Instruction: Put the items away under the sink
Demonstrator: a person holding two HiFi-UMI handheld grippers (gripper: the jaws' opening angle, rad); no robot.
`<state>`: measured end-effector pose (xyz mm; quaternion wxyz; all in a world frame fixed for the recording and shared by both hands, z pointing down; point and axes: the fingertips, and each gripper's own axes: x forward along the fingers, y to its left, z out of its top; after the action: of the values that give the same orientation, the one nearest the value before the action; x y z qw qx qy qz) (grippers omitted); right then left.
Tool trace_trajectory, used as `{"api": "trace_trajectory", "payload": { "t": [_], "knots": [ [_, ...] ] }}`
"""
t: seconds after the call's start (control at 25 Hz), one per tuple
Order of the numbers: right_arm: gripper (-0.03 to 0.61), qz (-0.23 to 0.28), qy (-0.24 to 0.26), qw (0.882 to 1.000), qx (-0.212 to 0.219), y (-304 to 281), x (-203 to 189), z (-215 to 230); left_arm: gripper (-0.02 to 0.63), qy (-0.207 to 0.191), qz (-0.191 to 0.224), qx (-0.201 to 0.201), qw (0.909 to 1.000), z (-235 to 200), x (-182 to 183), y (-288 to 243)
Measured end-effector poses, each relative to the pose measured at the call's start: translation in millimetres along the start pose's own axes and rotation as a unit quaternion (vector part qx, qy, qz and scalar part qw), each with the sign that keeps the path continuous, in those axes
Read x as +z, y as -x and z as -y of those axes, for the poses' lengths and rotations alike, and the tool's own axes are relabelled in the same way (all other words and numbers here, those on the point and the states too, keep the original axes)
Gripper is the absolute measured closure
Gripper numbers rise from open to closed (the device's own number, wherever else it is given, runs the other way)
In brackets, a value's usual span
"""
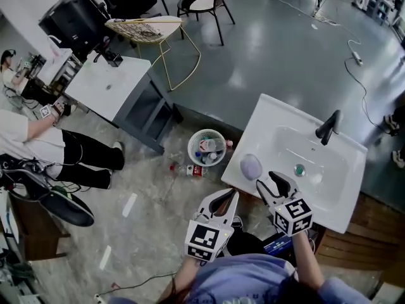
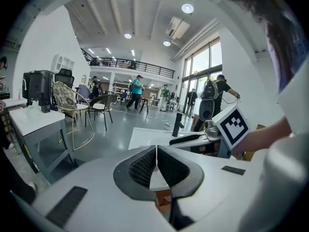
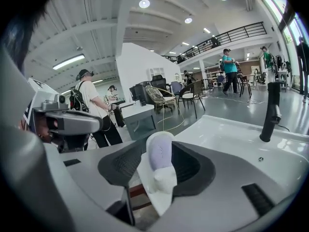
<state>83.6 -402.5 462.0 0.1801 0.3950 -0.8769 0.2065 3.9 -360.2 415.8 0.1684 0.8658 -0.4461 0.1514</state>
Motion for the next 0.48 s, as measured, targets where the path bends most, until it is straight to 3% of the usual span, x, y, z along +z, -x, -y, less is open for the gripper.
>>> {"api": "trace_trajectory", "payload": {
  "t": [0.12,0.48],
  "knots": [
    [0.268,-0.034,0.020,0.999,0.009,-18,-10,2,0.595,0.003,-0.002,0.006,1.0000,-5,1,-5],
    [0.183,-0.106,0.056,0.993,-0.005,-62,-33,17,0.595,0.008,-0.013,0.025,0.9996,-13,-2,-6]
  ]
}}
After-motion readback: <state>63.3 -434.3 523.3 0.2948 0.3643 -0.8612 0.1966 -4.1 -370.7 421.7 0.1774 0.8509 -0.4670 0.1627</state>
